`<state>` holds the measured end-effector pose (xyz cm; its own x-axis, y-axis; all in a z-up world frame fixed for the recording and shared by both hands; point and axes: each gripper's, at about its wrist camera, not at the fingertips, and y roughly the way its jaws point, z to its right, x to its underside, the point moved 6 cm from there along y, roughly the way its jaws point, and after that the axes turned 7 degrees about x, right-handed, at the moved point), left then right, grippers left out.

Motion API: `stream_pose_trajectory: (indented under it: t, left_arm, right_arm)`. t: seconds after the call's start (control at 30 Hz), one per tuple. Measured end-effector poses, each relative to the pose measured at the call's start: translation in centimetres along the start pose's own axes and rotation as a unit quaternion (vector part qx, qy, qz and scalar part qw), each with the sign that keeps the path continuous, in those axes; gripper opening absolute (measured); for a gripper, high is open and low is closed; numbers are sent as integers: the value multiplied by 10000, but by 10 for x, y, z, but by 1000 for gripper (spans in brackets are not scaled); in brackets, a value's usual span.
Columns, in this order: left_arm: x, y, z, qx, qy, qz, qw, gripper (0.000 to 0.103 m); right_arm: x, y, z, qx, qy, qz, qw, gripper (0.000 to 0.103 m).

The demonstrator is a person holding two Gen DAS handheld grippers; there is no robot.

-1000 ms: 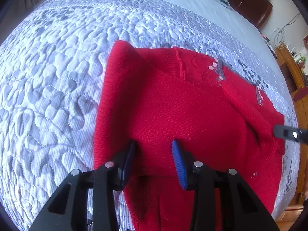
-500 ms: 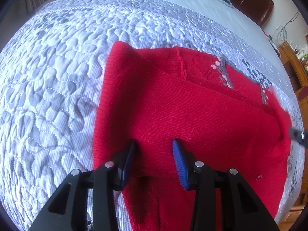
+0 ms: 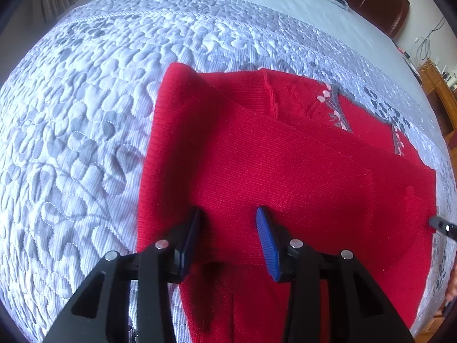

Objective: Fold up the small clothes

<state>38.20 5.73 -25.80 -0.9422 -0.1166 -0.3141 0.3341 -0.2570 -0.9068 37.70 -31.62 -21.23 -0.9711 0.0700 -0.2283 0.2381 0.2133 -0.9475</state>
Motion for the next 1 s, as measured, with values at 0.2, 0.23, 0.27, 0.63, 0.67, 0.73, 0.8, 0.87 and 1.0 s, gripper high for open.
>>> stream_pose_trajectory:
  t: [0.2,0.23,0.27,0.63,0.67,0.73,0.8,0.87,1.0]
  left_arm:
    - [0,1,-2,22,46,-2,10000,42]
    - [0,1,-1,13,53,11,10000,42]
    - [0,1,-1,2,56,22,10000,42]
    - [1,1,-2,26,107,83,9999,43]
    - [1,1,-2,20,111,89,9999,43]
    - [1,1,-2,22,93,94,9999,43]
    - [0,2,-1,15,83,94,9999,43]
    - [0,2,-1,-5,72,92,9999,43]
    - [-1,3,0,-29,57,98,9999,44]
  right_arm:
    - [-9,16,0,-1109,591,-414,9912,66]
    - [-11,18,1,-1154,690,-439,9899,63]
    - [-12,19,0,-1159,729,-456,9895,48]
    - [12,-43,-29,-1831,1019,-217,9776,7]
    - [18,-56,-36,-1914,971,-207,9765,7]
    - [24,-80,-54,-2046,922,-193,9743,7]
    - [18,-97,-66,-2025,937,-77,9747,21]
    - [3,-102,-63,-1519,781,170,9852,65]
    - [-12,-78,-27,-452,723,284,9960,58]
